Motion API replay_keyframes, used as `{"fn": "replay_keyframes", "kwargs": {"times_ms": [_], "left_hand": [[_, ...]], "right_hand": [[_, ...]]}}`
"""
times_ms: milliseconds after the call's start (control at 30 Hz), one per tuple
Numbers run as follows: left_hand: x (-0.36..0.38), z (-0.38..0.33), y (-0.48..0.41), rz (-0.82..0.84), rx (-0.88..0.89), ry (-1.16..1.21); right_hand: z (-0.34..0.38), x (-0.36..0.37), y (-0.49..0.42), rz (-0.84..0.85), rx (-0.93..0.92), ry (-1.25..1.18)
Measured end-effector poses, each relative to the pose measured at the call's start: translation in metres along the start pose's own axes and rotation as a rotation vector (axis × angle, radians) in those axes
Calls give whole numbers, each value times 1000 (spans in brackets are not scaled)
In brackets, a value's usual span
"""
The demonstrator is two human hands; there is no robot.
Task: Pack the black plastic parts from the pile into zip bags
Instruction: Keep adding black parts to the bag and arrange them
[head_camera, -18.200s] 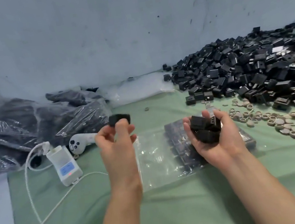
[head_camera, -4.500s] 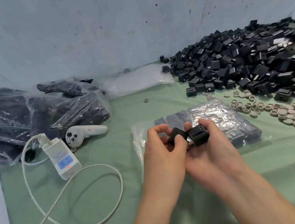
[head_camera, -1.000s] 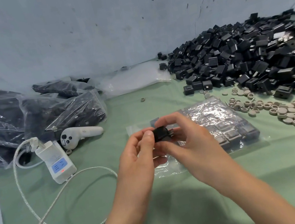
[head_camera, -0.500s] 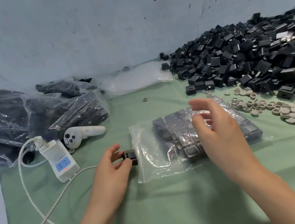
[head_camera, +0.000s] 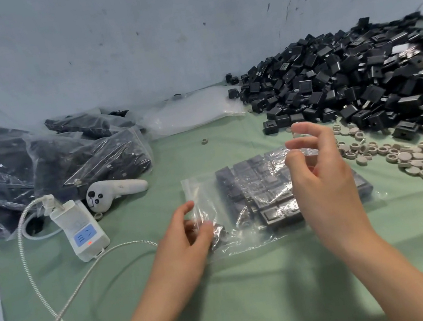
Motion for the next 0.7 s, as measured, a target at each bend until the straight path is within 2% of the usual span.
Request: {"fn": "replay_keyframes", "kwargs": {"times_ms": [133,467,600,700], "left_hand": [[5,0,1,5,50,-118],[8,2,-2,56,25,35],[10,3,-4,2,-18,85],[10,5,-5,-41,-10,14]], "right_hand": [[1,2,2,9,6,21],[-2,-1,0,25,33,64],[-3,0,1,40,39,85],[-3,0,1,38,36,94]]}}
Point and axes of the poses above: each hand's wrist, its own y-axis away from the middle knuckle, its own x-axis out of the palm, z = x × y, the point moved 1 cm from there along -y, towards the middle knuckle, and after that the axes turned 7 degrees about x, right-handed, at the moved point
